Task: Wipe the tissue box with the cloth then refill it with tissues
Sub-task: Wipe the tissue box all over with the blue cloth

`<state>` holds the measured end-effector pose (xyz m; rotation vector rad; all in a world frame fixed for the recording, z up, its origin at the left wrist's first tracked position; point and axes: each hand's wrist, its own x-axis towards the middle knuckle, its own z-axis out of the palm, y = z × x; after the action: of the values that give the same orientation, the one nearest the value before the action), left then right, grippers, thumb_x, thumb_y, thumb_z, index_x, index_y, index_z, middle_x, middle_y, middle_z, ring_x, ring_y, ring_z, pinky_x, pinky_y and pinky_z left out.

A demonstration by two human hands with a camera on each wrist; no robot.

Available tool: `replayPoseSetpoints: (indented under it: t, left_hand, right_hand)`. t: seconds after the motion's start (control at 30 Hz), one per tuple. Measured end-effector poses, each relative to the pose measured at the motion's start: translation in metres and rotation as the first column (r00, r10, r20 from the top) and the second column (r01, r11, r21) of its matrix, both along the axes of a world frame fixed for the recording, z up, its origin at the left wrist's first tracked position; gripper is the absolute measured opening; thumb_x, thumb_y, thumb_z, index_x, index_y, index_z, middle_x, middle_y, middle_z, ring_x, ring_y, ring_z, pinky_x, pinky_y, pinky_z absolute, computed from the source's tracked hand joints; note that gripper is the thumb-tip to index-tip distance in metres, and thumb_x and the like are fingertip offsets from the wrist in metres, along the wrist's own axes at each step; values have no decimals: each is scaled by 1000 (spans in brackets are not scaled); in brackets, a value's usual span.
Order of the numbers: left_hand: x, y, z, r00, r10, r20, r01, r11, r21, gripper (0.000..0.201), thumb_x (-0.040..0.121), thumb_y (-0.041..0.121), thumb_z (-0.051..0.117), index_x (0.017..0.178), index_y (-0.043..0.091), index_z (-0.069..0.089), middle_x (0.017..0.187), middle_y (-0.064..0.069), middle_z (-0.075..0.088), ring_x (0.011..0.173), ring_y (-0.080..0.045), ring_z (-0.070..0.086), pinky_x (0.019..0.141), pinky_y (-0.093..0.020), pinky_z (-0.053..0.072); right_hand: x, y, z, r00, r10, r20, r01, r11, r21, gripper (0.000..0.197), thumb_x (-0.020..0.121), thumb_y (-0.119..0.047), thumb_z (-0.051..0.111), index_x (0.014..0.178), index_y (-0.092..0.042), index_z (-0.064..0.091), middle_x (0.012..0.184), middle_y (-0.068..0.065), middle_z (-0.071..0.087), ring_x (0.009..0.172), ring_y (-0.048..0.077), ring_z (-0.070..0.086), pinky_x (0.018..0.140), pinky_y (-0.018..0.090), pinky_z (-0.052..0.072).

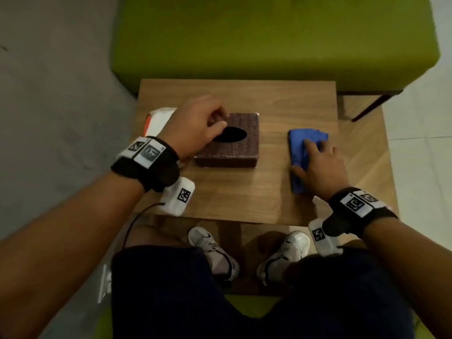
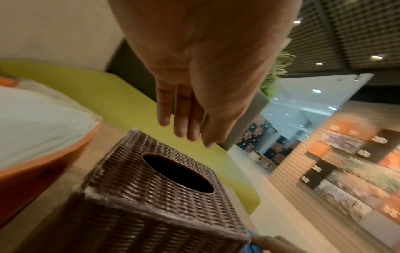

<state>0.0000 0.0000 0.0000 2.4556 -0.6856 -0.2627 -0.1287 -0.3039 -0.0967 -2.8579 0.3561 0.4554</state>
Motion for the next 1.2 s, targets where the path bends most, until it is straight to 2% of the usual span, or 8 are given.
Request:
replayPoseSetpoints:
  t: [0.13, 0.33, 0.53, 0.7, 0.83, 0.9, 1.0, 1.2]
  left_hand:
    - [-1, 2, -24, 994, -95, 61, 79, 973, 219, 31, 98, 32, 76, 126, 20, 71, 121, -3, 66, 115, -26, 61, 98, -46, 51]
    - [-12, 0, -35, 989, -98, 114, 62, 956, 288, 54, 96, 38, 80, 144, 18, 64, 136, -9, 66, 131, -31, 57, 109, -45, 45]
    - [-56, 2, -29, 990, -133, 54, 112, 950, 291, 59, 92, 44, 82, 140, 12, 68, 130, -12, 62, 126, -32, 55, 103, -44, 46]
    - [-106, 6, -37, 983, -147, 109, 122, 971, 206, 70, 90, 56, 79, 146, 16, 63, 132, -8, 59, 128, -29, 52, 108, -43, 44]
    - [-121, 42, -47, 992, 126, 9, -124, 986, -111, 107, 70, 80, 78, 158, 28, 45, 147, -2, 53, 137, -21, 51, 112, -40, 43]
    - [-133, 65, -61, 960, 180, -217, -224, 953, -203, 137, 58, 71, 96, 168, 31, 23, 167, 0, 35, 153, -15, 36, 123, -37, 36]
    - [-148, 75, -92, 907, 89, -412, -172, 970, -169, 162, 48, 52, 106, 171, 36, 2, 178, 10, 17, 159, -5, 20, 132, -41, 26]
    - [-142, 63, -125, 937, 123, -327, -220, 935, -279, 140, 55, 43, 107, 164, 35, 20, 164, 13, 38, 151, -7, 39, 127, -44, 38]
  right_hand:
    - [-9, 13, -11, 999, 30, 37, -27, 996, -80, 51, 95, -33, 61, 141, -13, 49, 136, 27, 48, 120, 47, 49, 99, 57, 49]
    - [-27, 30, -12, 992, 21, 126, -14, 998, -55, 30, 99, -12, 56, 128, -6, 57, 138, 26, 45, 126, 45, 47, 93, 52, 47]
    - [-50, 28, 3, 931, -240, 274, 143, 933, 330, 41, 93, -18, 59, 132, -13, 67, 125, 20, 63, 112, 37, 60, 89, 36, 44]
    - [-111, 66, 32, 775, -348, 528, 41, 861, 508, 43, 91, -24, 58, 133, -19, 67, 116, 6, 62, 106, 17, 57, 91, 26, 42]
    - [-134, 92, 42, 700, -367, 612, -53, 828, 558, 43, 97, -3, 61, 139, -12, 65, 124, 5, 56, 111, 9, 56, 95, 6, 38]
    - [-132, 97, 42, 688, -341, 640, -80, 841, 534, 47, 98, -2, 61, 144, -12, 62, 133, 8, 54, 120, 12, 54, 102, 9, 38]
    - [-121, 101, 33, 762, -204, 614, -128, 883, 452, 55, 98, -6, 59, 152, -16, 55, 147, 11, 49, 133, 19, 48, 112, 22, 37]
    - [-117, 116, 15, 859, 71, 506, -130, 988, 82, 59, 99, -12, 56, 157, -17, 46, 156, 14, 45, 125, 35, 45, 99, 40, 44]
